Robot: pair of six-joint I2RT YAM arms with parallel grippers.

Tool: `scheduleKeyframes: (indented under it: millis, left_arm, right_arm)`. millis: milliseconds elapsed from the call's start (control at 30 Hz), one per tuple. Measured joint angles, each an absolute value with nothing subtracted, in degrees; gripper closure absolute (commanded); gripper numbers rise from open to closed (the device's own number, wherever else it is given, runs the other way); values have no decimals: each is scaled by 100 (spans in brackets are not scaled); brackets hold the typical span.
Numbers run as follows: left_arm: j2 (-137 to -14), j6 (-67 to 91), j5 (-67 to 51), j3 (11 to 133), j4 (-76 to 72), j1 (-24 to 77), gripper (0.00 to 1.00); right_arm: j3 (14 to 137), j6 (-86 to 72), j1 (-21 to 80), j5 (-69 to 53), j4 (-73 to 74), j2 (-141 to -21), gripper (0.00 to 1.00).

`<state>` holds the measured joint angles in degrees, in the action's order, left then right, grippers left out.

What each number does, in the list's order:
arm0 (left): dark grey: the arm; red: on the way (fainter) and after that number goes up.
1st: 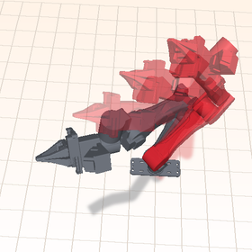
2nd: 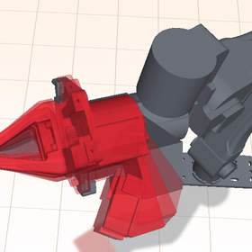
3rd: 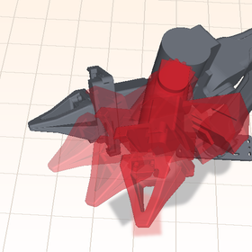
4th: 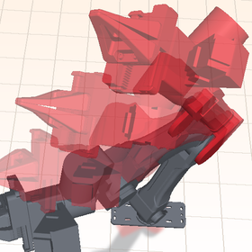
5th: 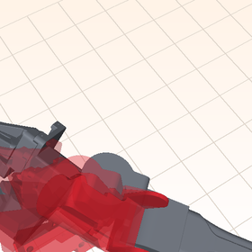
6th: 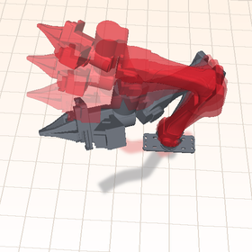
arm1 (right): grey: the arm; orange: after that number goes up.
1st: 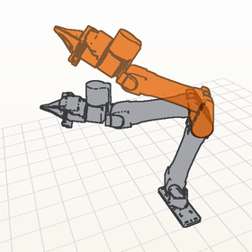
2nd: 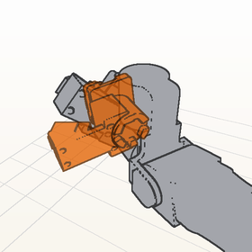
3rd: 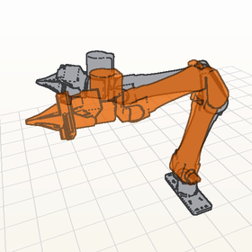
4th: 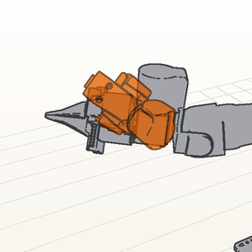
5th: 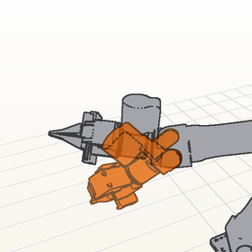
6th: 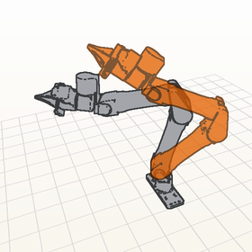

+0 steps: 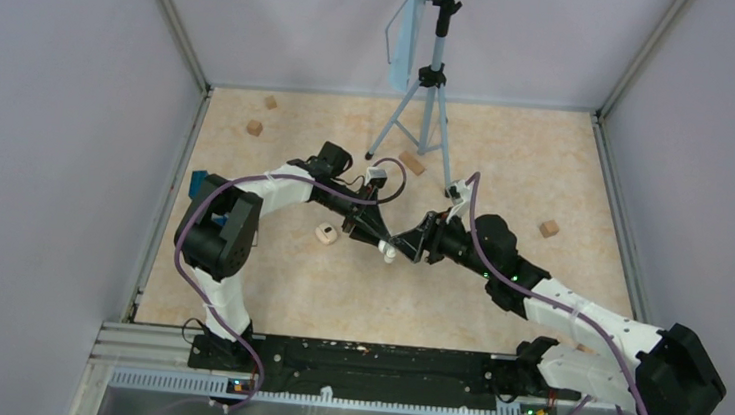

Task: Insert the wireless bluetooth earbuds into the charging case
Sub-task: Adjust the right earbud in the right side groove of the charging case.

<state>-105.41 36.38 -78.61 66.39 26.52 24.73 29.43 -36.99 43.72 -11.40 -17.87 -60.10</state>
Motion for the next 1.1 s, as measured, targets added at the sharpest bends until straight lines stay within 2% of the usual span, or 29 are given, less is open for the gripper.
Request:
scheduleKeyframes:
  millis: [867, 1100]
  left_arm:
    - [-10541, 3638, -7861, 6617, 2650, 2436, 100]
    - [-10541, 3638, -7859, 6608, 2648, 2434, 100]
  right_arm:
    - [2943, -3621, 4370, -1599, -1787, -6010, 46]
    - [2943, -3621, 4370, -1286, -1643, -5808, 40]
